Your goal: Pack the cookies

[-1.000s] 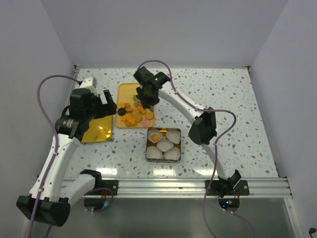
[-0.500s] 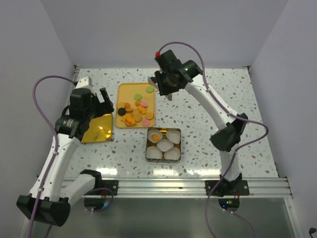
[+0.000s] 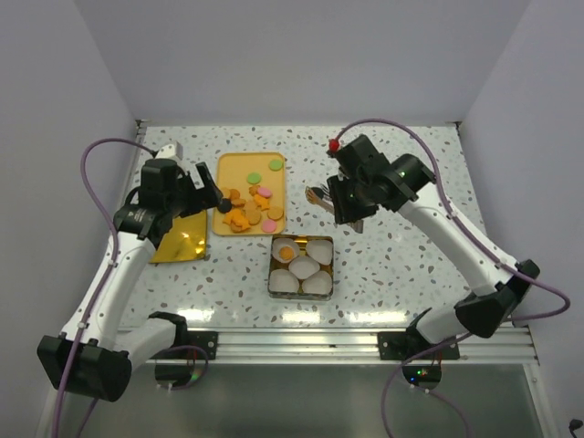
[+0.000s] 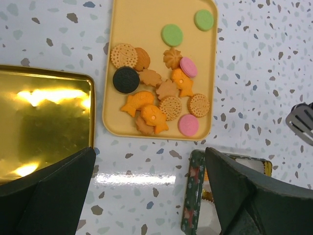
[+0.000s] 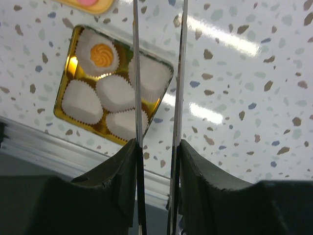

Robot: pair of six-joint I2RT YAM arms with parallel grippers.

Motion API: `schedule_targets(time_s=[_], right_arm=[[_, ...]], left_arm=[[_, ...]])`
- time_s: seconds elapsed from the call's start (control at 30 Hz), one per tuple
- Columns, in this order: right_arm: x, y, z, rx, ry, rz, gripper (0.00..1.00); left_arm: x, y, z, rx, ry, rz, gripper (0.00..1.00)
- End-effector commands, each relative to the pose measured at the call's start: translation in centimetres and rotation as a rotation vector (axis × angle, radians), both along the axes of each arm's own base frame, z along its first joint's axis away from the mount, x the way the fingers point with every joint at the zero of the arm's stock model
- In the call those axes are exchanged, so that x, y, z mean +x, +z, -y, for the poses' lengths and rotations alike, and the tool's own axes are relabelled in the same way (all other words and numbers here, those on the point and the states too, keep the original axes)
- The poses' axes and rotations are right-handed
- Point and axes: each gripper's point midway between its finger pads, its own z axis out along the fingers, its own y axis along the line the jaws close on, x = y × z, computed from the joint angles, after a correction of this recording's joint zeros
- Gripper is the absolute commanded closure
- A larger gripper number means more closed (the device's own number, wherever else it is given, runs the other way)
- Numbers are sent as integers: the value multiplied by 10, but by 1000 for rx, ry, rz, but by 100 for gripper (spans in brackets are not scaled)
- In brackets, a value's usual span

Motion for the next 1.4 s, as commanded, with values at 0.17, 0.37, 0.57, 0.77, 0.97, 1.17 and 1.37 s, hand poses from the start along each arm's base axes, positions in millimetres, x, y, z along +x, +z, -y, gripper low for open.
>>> schedule_targets(time_s=[0.17,0.37,0.57,0.77,0.97,1.17,1.37], right_arm=[[-76,-10,14,164,37,-125,68],[-93,-26,25,146,45,-166,68],[-94,-38,21,152,31,-203,66],[-95,-44,24,133,26,-211,59],[-95,-46,25,126,29,-209,53],[-92,-43,27,116,21,-191,52],[-78,-20,22,124,28,-132,52]], left_arm=[[13,17,21,-65,-97,84,0],[11,12,21,-63,-98,67,0],[5,13,18,-54,-98,67,0],[-4,13,13,-36,-86,62,1],[-10,15,8,-23,-71,64,0],[-13,17,6,-14,-70,66,1],[-13,22,4,-9,-59,74,0]])
